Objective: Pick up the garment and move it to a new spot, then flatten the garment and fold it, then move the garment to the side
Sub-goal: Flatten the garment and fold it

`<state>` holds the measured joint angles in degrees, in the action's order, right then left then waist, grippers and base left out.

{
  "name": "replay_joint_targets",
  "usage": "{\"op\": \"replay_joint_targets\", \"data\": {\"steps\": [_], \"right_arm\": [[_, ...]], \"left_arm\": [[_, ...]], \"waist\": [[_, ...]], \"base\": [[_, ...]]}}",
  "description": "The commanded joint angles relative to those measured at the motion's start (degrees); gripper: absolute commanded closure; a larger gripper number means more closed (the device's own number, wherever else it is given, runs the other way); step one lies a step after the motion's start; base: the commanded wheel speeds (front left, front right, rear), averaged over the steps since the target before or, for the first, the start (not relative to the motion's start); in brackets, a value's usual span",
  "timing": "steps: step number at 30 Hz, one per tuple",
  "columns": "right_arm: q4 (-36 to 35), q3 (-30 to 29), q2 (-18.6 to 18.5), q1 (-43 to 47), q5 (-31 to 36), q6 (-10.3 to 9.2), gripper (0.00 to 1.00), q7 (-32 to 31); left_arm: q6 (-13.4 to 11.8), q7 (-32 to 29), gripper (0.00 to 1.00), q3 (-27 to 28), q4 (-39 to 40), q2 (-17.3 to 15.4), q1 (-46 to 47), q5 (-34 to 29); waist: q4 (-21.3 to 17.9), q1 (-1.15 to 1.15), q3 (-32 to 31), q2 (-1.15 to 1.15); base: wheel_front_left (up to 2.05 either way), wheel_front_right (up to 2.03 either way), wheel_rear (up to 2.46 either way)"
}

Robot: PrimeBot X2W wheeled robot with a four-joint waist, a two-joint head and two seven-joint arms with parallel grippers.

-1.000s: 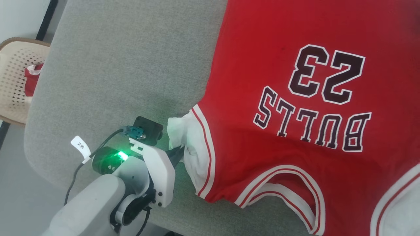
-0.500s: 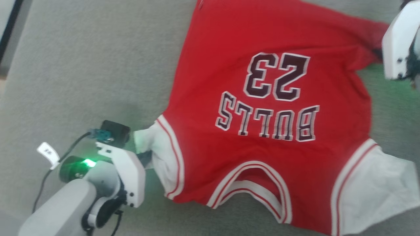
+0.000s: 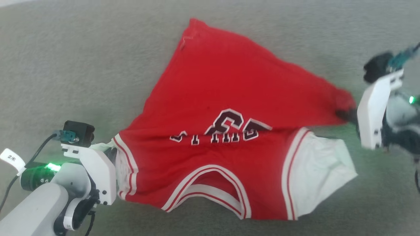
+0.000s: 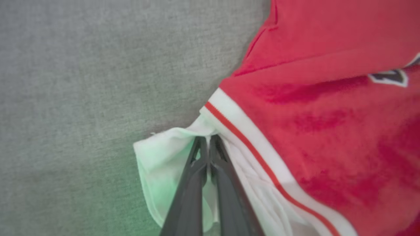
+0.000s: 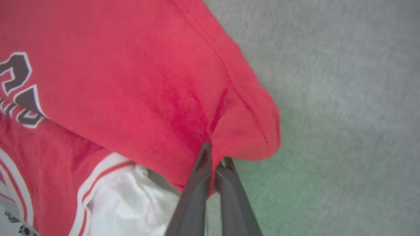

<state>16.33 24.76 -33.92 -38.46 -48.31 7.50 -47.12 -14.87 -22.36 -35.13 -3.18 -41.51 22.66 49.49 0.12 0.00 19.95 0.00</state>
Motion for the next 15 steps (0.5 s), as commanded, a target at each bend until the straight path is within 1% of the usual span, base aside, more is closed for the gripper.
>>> {"op": "replay_joint_targets", "data": {"steps": [1, 3, 6, 8, 11, 14, 15], "right_arm": [[-1.13, -0.53, -0.02, 2.08, -0.16, -0.01, 1.00, 0.09], [-4.06, -2.10, 0.26, 6.36, -0.66, -0.01, 1.00, -0.19], [-7.36, -5.12, 0.62, 12.52, 0.89, -0.01, 1.00, 0.41], [-8.63, -7.07, 2.12, 16.74, 1.56, -0.01, 1.00, 0.83], [-9.35, -9.50, 4.22, 20.82, 4.31, -0.01, 1.00, 2.61], [-6.68, -10.72, 7.14, 23.33, 7.11, -0.01, 1.00, 5.21], [-5.64, -11.02, 7.81, 23.39, 8.47, -0.02, 0.80, 6.45]], "left_arm": [[-0.18, -0.25, 1.00, -0.28, 0.23, 0.22, -0.74, 0.16], [-0.23, -0.24, 1.00, -0.18, 0.41, -0.21, -0.98, 0.24], [-0.02, -0.36, 1.00, -0.38, 0.44, -0.45, -1.19, 0.14], [0.17, -0.18, 1.00, -0.33, 0.31, -0.50, -1.24, 0.21], [0.62, 0.29, 1.00, -0.26, 0.04, -0.56, -1.09, 0.22], [1.11, 0.49, 1.00, -0.33, -0.67, -0.40, -0.53, 0.26], [1.30, 0.64, 1.00, -0.37, -1.00, -0.31, -0.24, 0.25]], "waist": [[-2.04, 0.00, -1.54, 0.00], [-2.82, 0.00, -1.94, 0.00], [-3.62, 0.00, -2.44, 0.00], [-4.12, 0.00, -2.62, 0.00], [-4.83, 0.00, -2.58, 0.00], [-5.29, 0.00, -2.41, 0.00], [-5.34, 0.00, -2.34, 0.00]], "base": [[0.00, 0.00, 0.00], [0.00, 0.00, 0.00], [0.00, 0.00, 0.00], [0.00, 0.00, 0.00], [0.00, 0.00, 0.00], [0.00, 0.00, 0.00], [0.00, 0.00, 0.00]]}}
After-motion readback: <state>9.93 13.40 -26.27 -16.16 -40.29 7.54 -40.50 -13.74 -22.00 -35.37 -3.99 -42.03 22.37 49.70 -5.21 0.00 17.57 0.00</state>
